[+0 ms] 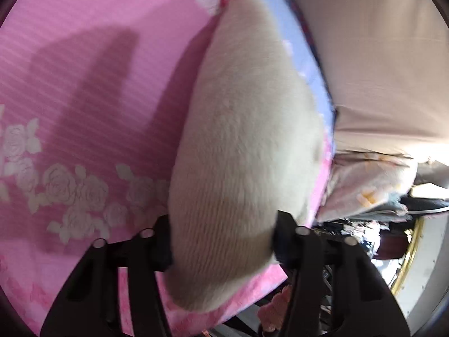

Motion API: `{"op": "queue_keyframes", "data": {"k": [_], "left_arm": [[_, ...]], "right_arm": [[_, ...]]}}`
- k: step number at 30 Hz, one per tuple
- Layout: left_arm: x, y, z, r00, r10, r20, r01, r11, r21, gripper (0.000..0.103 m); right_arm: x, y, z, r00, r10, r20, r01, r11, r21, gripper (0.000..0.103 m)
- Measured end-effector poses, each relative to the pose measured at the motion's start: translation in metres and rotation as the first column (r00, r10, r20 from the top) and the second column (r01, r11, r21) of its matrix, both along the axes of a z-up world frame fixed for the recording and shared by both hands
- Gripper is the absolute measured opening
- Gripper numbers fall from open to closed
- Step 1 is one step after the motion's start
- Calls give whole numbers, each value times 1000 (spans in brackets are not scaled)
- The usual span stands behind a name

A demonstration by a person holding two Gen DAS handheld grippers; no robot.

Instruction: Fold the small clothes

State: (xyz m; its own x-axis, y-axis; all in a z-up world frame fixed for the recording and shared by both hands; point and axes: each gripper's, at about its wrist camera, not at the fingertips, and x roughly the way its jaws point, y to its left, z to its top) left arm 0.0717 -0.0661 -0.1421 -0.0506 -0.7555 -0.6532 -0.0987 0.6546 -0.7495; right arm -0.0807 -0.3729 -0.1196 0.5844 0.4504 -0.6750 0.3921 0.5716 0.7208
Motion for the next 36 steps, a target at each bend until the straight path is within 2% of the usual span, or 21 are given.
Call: {"op": "queue_keyframes", "data": {"k": [3, 5, 7, 9, 11, 13, 14, 15, 16, 17, 19, 21, 22, 23, 25, 26, 27, 29, 31, 35, 36], "left_arm": [[-16, 15, 23, 1000, -3, -18, 2, 998, -67, 47], [-34, 20, 25, 999, -30, -30, 27, 997, -77, 48], [-59, 19, 7, 996, -75, -39, 75, 997, -22, 56], [-75, 20, -21, 995, -79, -61, 83, 993, 78, 63], [-84, 25, -21, 998, -32, -57, 34, 998, 48, 65], [-81, 24, 9, 998, -41, 41, 38, 995, 93, 63], [-77, 22, 35, 989, -50, 140, 35, 993, 112, 63], [-74, 20, 50, 979, -56, 197, 35, 993, 109, 64], [-69, 16, 65, 967, -63, 247, 37, 993, 110, 67], [-62, 9, 81, 953, -67, 295, 34, 992, 118, 69], [-49, -3, 89, 936, -77, 342, 33, 991, 132, 72], [-44, -19, 85, 917, -133, 376, 43, 971, 237, 72], [-43, -28, 77, 908, -169, 384, 38, 945, 325, 71], [-40, -32, 69, 903, -198, 381, 48, 929, 368, 70], [-39, -41, 42, 909, -252, 331, 81, 887, 454, 67], [-46, -24, 35, 913, -252, 321, 84, 886, 456, 69], [-45, -19, 29, 918, -238, 317, 75, 889, 451, 70], [-45, -13, 26, 922, -227, 314, 68, 893, 445, 72], [-47, -12, 30, 918, -233, 321, 65, 887, 457, 72], [-53, -15, 35, 908, -251, 336, 67, 878, 474, 71], [-54, -11, 37, 910, -249, 332, 70, 881, 469, 71]], "right_arm": [[-21, 10, 37, 998, 40, 51, -39, 999, -27, 25], [-40, 18, 43, 996, 88, 32, -85, 993, -77, 26], [-56, 34, 23, 987, 151, -59, -158, 977, -146, 33], [-63, 44, -20, 960, 183, -212, -217, 964, -152, 38], [-70, 35, -24, 975, 103, -198, -126, 986, -110, 42], [-64, 29, 2, 988, 55, -146, -79, 984, -162, 47], [-56, 27, 17, 992, 46, -118, -72, 972, -224, 47], [-42, 28, 37, 995, 57, -81, -80, 947, -312, 47], [-31, 29, 48, 996, 73, -58, -89, 933, -349, 47], [-19, 30, 55, 995, 88, -41, -97, 926, -366, 47], [5, 26, 63, 996, 85, -12, -83, 914, -397, 47], [15, 17, 65, 997, 69, 20, -56, 921, -386, 38], [15, 15, 65, 996, 85, 31, -68, 927, -368, 23], [27, 18, 60, 993, 113, 29, -95, 926, -365, 17], [27, 17, 42, 988, 155, -14, -149, 917, -369, 10], [38, 15, 22, 984, 162, -72, -177, 907, -382, 10], [41, 13, 3, 981, 160, -110, -191, 903, -386, 1], [44, 4, -9, 986, 135, -96, -161, 923, -350, 0], [42, 3, 9, 989, 116, -87, -139, 933, -331, 7], [23, 12, 34, 991, 119, -58, -132, 903, -410, 26], [15, 11, 32, 992, 110, -64, -127, 900, -417, 40]]}}
